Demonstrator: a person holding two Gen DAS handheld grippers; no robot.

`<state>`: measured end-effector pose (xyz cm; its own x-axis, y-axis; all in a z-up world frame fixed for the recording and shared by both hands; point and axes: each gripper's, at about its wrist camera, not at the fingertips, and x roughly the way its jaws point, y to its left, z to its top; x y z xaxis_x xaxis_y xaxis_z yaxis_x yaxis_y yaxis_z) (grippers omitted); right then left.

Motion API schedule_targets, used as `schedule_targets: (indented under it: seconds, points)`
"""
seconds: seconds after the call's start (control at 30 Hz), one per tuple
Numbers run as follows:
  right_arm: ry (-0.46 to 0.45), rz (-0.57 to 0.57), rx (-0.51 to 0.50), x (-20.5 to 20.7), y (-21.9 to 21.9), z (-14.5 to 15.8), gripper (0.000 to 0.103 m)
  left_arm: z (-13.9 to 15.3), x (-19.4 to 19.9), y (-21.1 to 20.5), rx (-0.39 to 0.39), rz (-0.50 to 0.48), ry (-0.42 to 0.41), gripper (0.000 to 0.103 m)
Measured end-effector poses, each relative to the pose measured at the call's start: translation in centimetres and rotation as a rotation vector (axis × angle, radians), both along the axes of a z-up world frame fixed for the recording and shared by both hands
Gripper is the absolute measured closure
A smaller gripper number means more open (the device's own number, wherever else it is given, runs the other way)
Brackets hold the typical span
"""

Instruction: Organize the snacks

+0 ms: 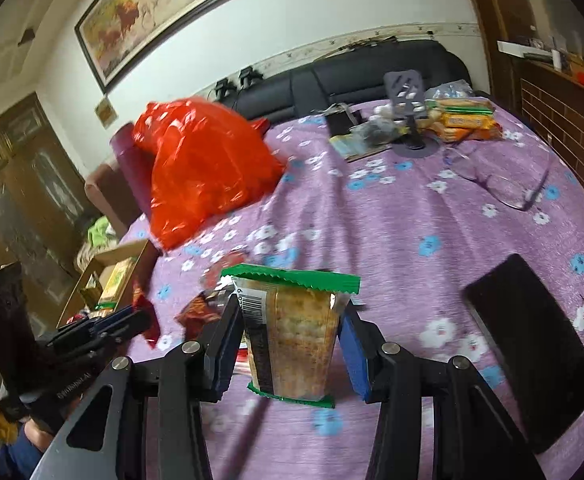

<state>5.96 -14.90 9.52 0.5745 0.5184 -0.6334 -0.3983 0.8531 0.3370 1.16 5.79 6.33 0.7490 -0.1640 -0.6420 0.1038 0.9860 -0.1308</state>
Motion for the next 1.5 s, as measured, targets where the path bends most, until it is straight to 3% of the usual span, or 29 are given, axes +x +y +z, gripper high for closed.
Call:
schedule_targets:
  seconds: [0.13,0.3,0.5,0.63,1.07,1.5]
  points:
    - [-0.029,0.026,-0.01,-0.1,3.1,1.0,0.053,0.2,-0.3,0.2,0.004,0.013,-0.018,0.085]
    - [-0.014,0.02,0.078,0.8,5.0,1.0,0.053,0.3,-0.2,0.5,0.005,0.033,-0.022,0.085]
    - [-0.004,0.039,0.201,1.1,4.2,-1.2,0.053,0.0,0.2,0.8,0.008,0.048,-0.006,0.085]
    - [-0.021,0.046,0.235,0.9,3.5,-1.2,0.053,-0.3,0.5,0.4,0.023,0.044,0.007,0.085]
    - [-0.098,0.073,0.244,-0.7,3.9,-0.2,0.053,-0.2,0.3,0.5,0.069,0.078,-0.016,0.085]
    - [-0.116,0.083,0.228,-1.0,4.2,-0.3,0.053,0.1,-0.1,0.3,0.11,0.098,-0.054,0.085]
